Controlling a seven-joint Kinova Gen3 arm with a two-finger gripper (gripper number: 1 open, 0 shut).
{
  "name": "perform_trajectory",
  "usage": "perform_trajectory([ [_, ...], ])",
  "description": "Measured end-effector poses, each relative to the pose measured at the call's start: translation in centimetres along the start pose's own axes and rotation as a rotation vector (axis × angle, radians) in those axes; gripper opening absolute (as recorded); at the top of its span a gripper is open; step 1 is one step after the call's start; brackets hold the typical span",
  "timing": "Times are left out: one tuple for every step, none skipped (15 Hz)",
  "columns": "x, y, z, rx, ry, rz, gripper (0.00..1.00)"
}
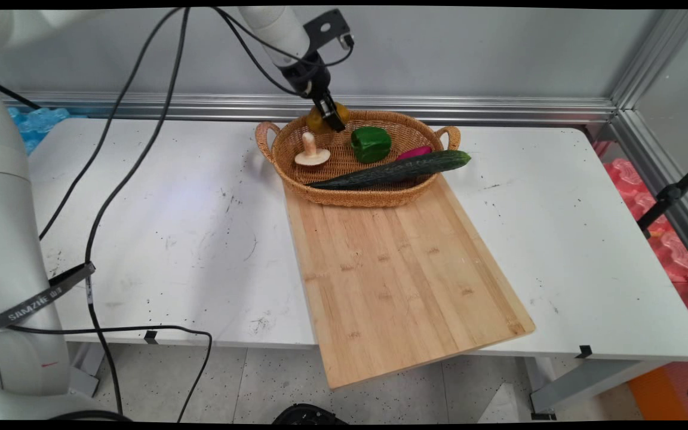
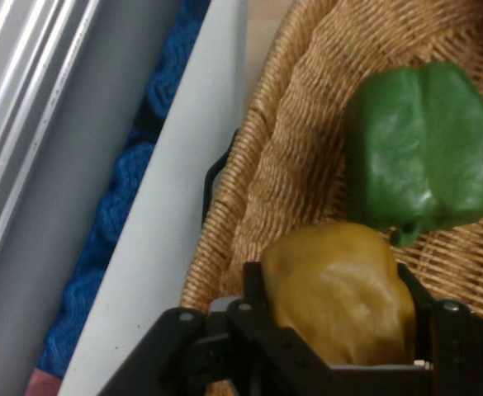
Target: Place the picked object in the vegetable basket
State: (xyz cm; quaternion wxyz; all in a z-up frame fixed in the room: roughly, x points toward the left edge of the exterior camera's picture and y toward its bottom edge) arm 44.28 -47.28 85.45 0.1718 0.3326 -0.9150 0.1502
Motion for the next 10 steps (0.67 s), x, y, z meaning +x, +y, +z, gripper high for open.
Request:
perform_trajectory([
  [-0.2, -0.2, 0.7, -0.006, -0.005, 0.003, 0.0],
  [-0.4, -0.4, 1.3, -0.012, -0.009, 0.006, 0.0],
  [-0.6, -0.6, 1.8, -0.017, -0.013, 0.009, 0.0],
  [-0.7, -0.6, 2.1, -0.02, -0.015, 0.011, 0.0],
  [-0.9, -0.7, 2.4, -0.024, -0.019, 0.014, 0.0],
  [-1.1, -0.8, 2.7, -0.03, -0.024, 0.018, 0.0],
  [-1.4, -0.9, 2.9, -0.036, -0.028, 0.022, 1.0],
  [-1.6, -0.9, 3.0, -0.043, -0.031, 0.027, 1.0],
  [-1.8, -1.0, 3.1, -0.049, -0.033, 0.033, 1.0],
  [-1.9, -1.0, 3.1, -0.055, -0.034, 0.04, 1.0],
])
